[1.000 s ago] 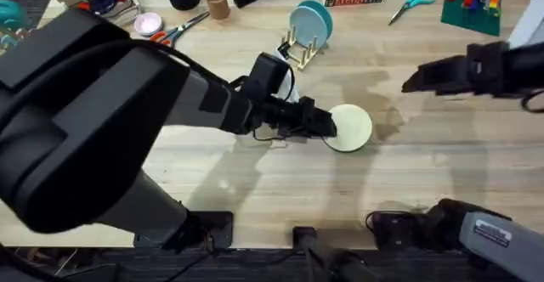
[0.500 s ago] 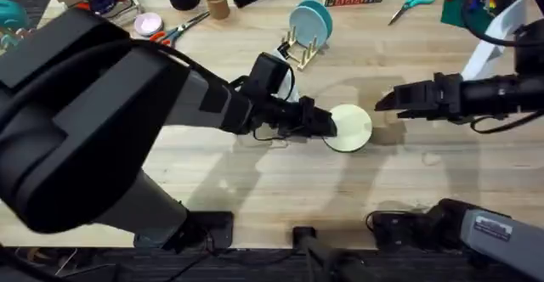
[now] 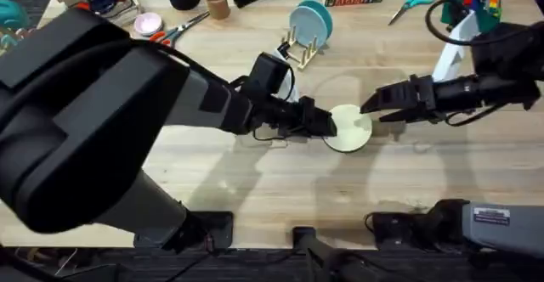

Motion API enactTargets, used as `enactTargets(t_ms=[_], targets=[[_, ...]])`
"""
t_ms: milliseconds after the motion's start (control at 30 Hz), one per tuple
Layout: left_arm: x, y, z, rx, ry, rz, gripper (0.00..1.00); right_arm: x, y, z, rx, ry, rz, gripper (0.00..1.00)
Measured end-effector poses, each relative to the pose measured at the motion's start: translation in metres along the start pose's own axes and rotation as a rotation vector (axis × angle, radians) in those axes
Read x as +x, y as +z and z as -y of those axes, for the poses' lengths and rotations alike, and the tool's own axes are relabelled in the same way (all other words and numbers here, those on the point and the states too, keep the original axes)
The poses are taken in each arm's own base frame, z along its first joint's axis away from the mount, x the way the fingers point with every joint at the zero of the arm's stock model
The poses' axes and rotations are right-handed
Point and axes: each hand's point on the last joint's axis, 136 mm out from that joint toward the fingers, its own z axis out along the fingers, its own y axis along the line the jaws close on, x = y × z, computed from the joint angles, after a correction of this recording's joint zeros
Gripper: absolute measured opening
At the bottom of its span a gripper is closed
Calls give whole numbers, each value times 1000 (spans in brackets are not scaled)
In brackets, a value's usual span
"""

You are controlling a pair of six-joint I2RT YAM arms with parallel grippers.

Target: Pick up the plates from the table one by one and place each into a slot on the dish rack.

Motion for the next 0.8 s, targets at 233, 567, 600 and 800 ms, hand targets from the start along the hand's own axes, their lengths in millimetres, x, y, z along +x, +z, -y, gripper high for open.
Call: enactTargets(t_ms=[233,567,600,800], targets=[[0,0,0,0,0,0,42,5,17,-5,-17,-24,-65,990],[0,0,0,0,0,0,40,4,31,-16,-23,-90,-97,990],[0,0,0,0,0,0,41,4,32,-17,-24,-94,-98,990],[0,0,0,0,0,0,41,7,37,-23,-28,-99,-118,990]])
